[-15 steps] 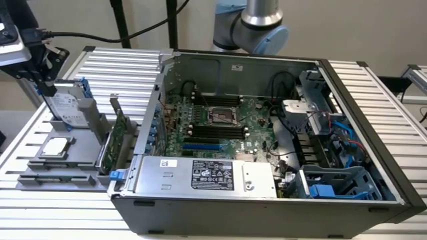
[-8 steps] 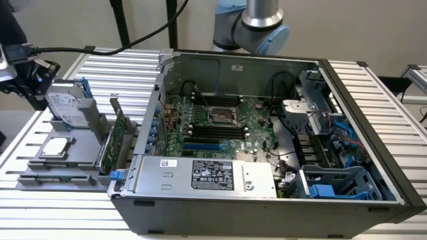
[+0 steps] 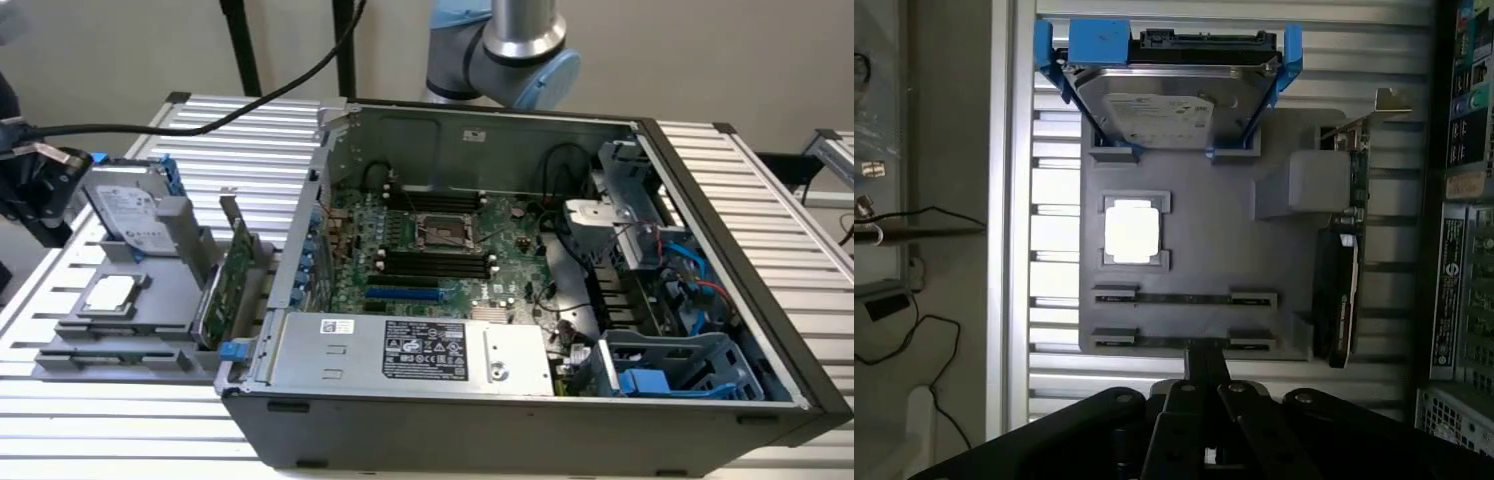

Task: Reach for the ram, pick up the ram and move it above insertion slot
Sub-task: 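Reach for the ram, then pick up the ram and move it above insertion slot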

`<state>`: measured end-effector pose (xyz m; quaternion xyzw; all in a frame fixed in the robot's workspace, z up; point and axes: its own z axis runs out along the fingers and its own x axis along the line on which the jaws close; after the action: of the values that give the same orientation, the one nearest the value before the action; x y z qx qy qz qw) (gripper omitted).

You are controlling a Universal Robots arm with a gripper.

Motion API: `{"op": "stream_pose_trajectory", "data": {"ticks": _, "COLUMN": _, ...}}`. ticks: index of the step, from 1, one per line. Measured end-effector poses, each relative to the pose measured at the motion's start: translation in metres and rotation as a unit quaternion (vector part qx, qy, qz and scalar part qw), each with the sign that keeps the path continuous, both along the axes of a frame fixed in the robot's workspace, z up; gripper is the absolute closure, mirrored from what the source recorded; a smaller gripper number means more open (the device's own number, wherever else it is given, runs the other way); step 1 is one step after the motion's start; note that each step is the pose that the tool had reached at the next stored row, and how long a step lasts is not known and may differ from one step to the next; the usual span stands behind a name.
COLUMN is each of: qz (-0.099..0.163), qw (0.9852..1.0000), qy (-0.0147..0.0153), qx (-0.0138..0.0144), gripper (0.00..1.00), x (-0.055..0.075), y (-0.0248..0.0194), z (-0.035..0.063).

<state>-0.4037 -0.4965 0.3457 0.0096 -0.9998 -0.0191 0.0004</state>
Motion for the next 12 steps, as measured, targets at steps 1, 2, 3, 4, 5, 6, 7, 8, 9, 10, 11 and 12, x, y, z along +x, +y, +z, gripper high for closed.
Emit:
{"op": "stream_pose_trajectory", "data": {"ticks": 1, "qz": 0.000, "qw": 1.0000, "qy": 0.0000, "qx": 0.0000, "gripper": 0.89, "x": -0.002, "y": -0.0021, "z": -0.0004}}
{"op": "stream_pose_trajectory", "data": {"ticks": 2, "qz": 0.000, "qw": 1.0000, "qy": 0.0000, "qx": 0.0000, "gripper": 0.89, "x": -0.005, "y": -0.0040, "z": -0.0007}}
{"op": "stream_pose_trajectory", "data": {"ticks": 3, "qz": 0.000, "qw": 1.0000, "qy": 0.0000, "qx": 0.0000, "gripper": 0.89, "x": -0.008, "y": -0.0058, "z": -0.0011}}
{"op": "stream_pose_trajectory", "data": {"ticks": 4, "qz": 0.000, "qw": 1.0000, "qy": 0.0000, "qx": 0.0000, "gripper": 0.89, "x": -0.011, "y": -0.0076, "z": -0.0013}}
{"op": "stream_pose_trajectory", "data": {"ticks": 5, "qz": 0.000, "qw": 1.0000, "qy": -0.0001, "qx": 0.0000, "gripper": 0.89, "x": -0.014, "y": -0.0087, "z": -0.0014}}
{"op": "stream_pose_trajectory", "data": {"ticks": 6, "qz": 0.000, "qw": 1.0000, "qy": -0.0001, "qx": 0.0000, "gripper": 0.89, "x": -0.014, "y": -0.0090, "z": -0.0014}}
{"op": "stream_pose_trajectory", "data": {"ticks": 7, "qz": 0.000, "qw": 1.0000, "qy": -0.0001, "qx": 0.0000, "gripper": 0.89, "x": -0.014, "y": -0.0090, "z": -0.0014}}
{"op": "stream_pose_trajectory", "data": {"ticks": 8, "qz": 0.000, "qw": 1.0000, "qy": -0.0001, "qx": 0.0000, "gripper": 0.89, "x": -0.014, "y": -0.0090, "z": -0.0014}}
{"op": "stream_pose_trajectory", "data": {"ticks": 9, "qz": 0.000, "qw": 1.0000, "qy": -0.0001, "qx": 0.0000, "gripper": 0.89, "x": -0.014, "y": -0.0090, "z": -0.0014}}
{"op": "stream_pose_trajectory", "data": {"ticks": 10, "qz": 0.000, "qw": 1.0000, "qy": -0.0001, "qx": 0.0000, "gripper": 0.89, "x": -0.014, "y": -0.0090, "z": -0.0014}}
{"op": "stream_pose_trajectory", "data": {"ticks": 11, "qz": 0.000, "qw": 1.0000, "qy": -0.0001, "qx": 0.0000, "gripper": 0.89, "x": -0.014, "y": -0.0091, "z": -0.0014}}
{"op": "stream_pose_trajectory", "data": {"ticks": 12, "qz": 0.000, "qw": 1.0000, "qy": -0.0001, "qx": 0.0000, "gripper": 0.89, "x": -0.014, "y": -0.0090, "z": -0.0014}}
